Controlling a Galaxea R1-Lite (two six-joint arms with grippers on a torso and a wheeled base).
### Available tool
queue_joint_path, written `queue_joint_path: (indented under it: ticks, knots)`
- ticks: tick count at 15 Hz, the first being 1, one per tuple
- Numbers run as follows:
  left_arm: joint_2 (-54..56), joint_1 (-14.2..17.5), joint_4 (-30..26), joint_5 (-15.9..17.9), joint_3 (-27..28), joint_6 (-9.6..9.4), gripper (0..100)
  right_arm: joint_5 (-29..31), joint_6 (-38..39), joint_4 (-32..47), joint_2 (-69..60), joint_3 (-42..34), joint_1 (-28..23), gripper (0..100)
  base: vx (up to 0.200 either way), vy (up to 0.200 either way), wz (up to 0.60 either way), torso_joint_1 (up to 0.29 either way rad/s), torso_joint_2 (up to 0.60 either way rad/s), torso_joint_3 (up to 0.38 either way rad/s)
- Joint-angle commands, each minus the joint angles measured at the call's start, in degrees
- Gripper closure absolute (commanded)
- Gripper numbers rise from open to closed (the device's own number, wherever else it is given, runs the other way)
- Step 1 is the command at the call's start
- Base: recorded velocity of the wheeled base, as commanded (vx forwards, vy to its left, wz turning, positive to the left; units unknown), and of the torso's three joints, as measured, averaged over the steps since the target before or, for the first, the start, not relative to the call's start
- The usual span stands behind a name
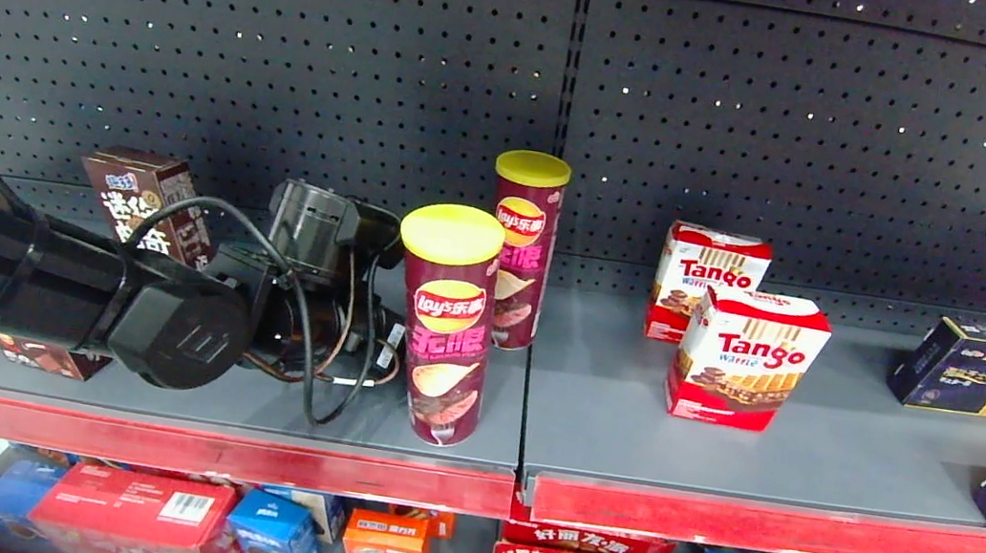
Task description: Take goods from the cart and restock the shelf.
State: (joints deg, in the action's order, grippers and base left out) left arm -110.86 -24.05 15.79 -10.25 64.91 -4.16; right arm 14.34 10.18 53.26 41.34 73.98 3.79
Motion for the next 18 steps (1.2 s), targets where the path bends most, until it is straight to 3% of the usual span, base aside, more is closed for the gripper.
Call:
queue_joint_path:
  ticks: [1,11,14,18]
  knots:
    - [-1.02,-0.73,0.03,-0.47,1.09,0.47,0,-0.01,0.02,0.0,0.15,0.02,-0.01,0,0.0,0.0,0.0,0.0,0.0,0.0]
    - [-3.57,-2.4,0.03,-0.73,4.08,0.64,0,-0.01,0.02,0.0,-0.47,-0.77,-0.01,0,0.0,0.0,0.0,0.0,0.0,0.0]
    - [-5.15,-3.63,0.03,-1.96,6.1,2.31,0,-0.01,0.02,0.0,-0.73,-1.21,-0.01,0,0.0,0.0,0.0,0.0,0.0,0.0]
    - [-5.24,-3.37,0.03,-2.14,6.01,2.4,0,-0.01,0.02,0.0,-0.73,-1.47,-0.01,0,0.0,0.0,0.0,0.0,0.0,0.0]
